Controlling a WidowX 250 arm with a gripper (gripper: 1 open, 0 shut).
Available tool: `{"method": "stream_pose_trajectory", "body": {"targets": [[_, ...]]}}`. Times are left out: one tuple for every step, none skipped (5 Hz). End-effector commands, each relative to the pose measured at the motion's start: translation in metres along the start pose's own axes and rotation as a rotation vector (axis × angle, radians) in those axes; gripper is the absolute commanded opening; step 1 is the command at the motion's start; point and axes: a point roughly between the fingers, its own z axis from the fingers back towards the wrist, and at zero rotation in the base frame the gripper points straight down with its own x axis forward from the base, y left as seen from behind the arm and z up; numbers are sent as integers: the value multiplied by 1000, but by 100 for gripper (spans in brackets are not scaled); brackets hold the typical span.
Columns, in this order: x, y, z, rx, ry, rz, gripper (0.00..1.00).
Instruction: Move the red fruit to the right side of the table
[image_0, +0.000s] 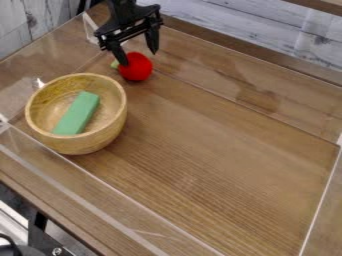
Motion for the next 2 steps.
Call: {"method": "stream_pose_trajectory", "body": {"targets": [[12,-8,18,-35,-61,19,100],[12,-9,19,-34,-60,33,100]]}}
